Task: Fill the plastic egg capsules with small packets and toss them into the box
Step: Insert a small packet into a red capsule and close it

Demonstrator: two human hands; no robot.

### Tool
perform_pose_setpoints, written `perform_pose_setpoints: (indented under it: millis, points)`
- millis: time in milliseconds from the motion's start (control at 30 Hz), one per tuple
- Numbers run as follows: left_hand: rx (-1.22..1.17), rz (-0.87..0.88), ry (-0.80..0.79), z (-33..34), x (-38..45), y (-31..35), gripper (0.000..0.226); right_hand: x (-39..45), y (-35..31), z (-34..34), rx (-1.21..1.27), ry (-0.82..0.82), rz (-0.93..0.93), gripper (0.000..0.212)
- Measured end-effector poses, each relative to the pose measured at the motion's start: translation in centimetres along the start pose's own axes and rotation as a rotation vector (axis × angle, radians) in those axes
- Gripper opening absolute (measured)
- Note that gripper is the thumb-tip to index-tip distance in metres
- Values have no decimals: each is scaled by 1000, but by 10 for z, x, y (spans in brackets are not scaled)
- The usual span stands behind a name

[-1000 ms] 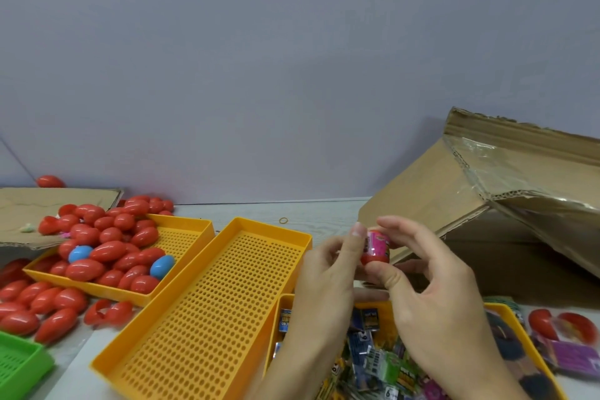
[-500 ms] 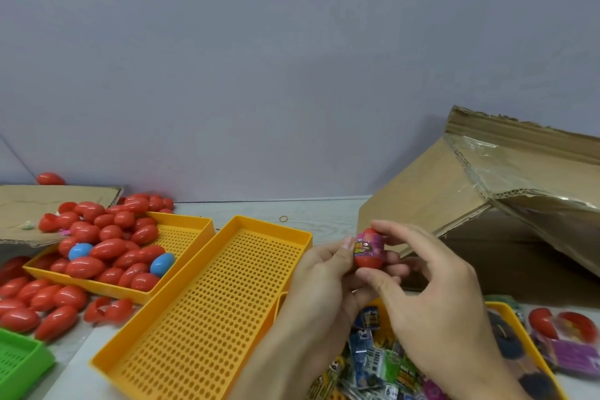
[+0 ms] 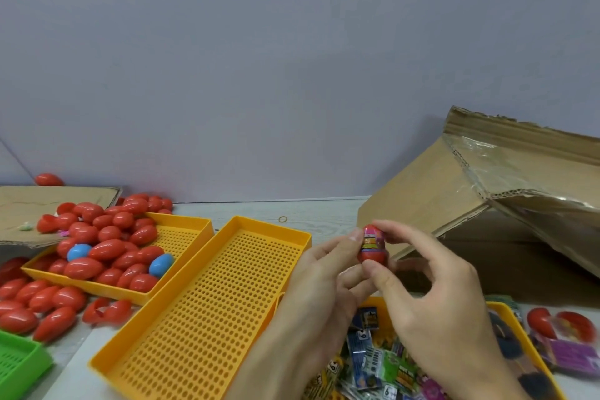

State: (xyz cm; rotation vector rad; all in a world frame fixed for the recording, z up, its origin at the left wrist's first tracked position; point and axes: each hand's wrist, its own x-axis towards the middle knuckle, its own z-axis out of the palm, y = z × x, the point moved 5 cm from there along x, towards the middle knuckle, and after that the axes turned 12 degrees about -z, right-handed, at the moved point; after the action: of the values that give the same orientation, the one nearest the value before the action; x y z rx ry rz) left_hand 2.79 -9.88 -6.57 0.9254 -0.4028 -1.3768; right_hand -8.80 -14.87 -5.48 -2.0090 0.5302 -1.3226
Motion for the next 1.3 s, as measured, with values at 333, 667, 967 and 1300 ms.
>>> perform_pose_setpoints:
  millis: [333,667,967,1300]
  points:
    - [108,102,93,-7,1,3,37,0,6,10,104,-141,96,35]
    - [-4,43,10,-3,2,2,26,1,1,5,73,-36,95,36]
    - [130,91,216,-13,0,11,49,0,-2,6,108,-95,143,40]
    - [575,159,327,76,23,53,21,5,6,10,67,-146,290,27]
